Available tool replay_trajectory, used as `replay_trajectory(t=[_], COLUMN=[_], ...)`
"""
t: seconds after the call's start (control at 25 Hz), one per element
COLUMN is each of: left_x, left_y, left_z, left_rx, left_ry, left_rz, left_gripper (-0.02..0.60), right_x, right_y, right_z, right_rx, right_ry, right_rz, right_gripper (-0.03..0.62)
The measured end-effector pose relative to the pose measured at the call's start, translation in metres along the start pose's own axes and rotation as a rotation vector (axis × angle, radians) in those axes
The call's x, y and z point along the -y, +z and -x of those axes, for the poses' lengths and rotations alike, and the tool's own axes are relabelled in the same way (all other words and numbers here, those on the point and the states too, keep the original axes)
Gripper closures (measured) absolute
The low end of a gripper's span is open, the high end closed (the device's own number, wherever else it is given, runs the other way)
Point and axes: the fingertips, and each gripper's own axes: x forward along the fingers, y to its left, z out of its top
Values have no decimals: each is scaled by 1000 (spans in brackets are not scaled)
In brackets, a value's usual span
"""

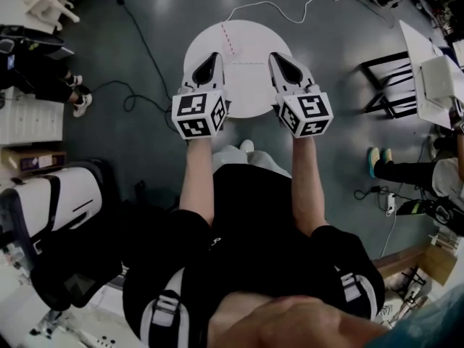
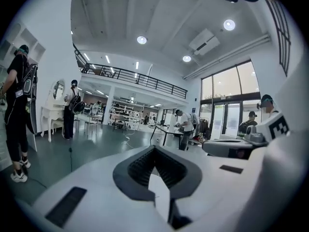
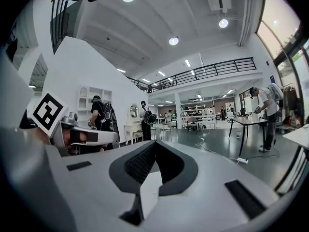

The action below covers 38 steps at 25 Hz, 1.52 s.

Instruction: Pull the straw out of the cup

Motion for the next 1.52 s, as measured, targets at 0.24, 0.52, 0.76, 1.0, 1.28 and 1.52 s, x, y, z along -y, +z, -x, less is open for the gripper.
replay_trajectory(t=[0.24, 0.52, 0.76, 1.0, 1.28, 1.52], left_x=[7, 7, -12, -20, -41, -62], left_y=[-9, -28, -44, -65, -84, -109], left_z=[-34, -70, -94, -132, -164, -190], left_rx=[-57, -132, -177, -226, -268, -313], left_ry=[18, 16, 38, 29, 15, -3], left_rz=[-5, -18, 6, 30, 67, 139], left_gripper=[574, 574, 574, 574, 574, 574], right_x=[44, 69, 85, 95, 111, 110], right_y=[-1, -25, -41, -57, -76, -98], right_z=[-3, -23, -55, -94, -128, -154], right_rx=[-6, -48, -77, -121, -170, -246], right_ry=[-1, -17, -13, 19, -1, -1], right_rz=[-40, -94, -145, -165, -202, -197], right_gripper=[577, 577, 577, 577, 577, 577])
